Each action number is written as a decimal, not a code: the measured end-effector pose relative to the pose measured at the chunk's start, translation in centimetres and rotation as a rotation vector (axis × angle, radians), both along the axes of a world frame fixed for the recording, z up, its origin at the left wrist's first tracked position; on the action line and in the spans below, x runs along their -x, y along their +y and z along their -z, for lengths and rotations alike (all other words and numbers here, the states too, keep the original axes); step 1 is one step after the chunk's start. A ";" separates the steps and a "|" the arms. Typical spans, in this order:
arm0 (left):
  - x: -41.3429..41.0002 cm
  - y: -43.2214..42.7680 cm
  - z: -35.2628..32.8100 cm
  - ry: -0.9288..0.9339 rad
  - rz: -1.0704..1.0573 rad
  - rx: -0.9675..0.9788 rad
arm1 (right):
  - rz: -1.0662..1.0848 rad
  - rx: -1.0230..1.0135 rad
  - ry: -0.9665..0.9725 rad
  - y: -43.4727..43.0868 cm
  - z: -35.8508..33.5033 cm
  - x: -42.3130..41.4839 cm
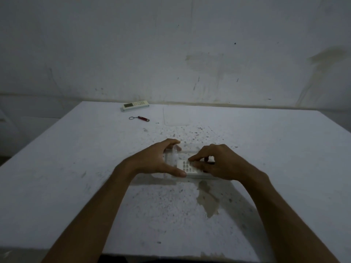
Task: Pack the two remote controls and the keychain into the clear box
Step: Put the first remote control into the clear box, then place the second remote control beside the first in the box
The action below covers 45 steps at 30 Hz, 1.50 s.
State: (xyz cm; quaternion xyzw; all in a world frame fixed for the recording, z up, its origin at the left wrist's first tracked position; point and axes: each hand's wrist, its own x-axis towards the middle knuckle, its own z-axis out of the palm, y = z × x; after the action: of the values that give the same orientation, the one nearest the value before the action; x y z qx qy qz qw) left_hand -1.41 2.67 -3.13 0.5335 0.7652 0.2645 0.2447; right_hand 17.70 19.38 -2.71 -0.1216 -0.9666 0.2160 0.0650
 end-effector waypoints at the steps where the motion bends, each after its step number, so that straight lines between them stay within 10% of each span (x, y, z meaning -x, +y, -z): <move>1: 0.1 -0.1 0.1 0.001 0.013 0.010 | 0.019 0.013 0.032 0.1 -0.2 0.0; 6: 2.3 0.2 -0.3 -0.109 -0.035 -0.033 | 0.143 0.109 0.255 2.6 -1.8 1.8; 10: 6.7 3.1 -0.3 -0.247 -0.281 -0.276 | 0.073 0.093 0.020 5.9 -1.5 6.3; 14: 9.9 5.7 0.4 0.089 -0.458 -0.442 | 0.052 -0.065 0.024 8.4 0.9 9.6; 26: 24.9 13.1 3.7 0.650 -0.620 -0.134 | 0.053 -0.098 -0.006 13.3 4.1 12.2; 34: 26.1 14.8 2.8 0.515 -0.641 -0.047 | 0.053 -0.127 0.025 13.2 4.3 12.1; 45: 10.6 11.5 -5.7 0.068 -0.470 -0.616 | 0.185 0.308 0.361 11.5 -0.1 8.2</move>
State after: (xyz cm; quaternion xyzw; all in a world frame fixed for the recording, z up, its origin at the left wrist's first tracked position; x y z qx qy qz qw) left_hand -12.03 14.19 2.61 0.4006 0.7590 0.5129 -0.0196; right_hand 9.50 30.87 -2.59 -0.1773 -0.8797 0.3722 0.2368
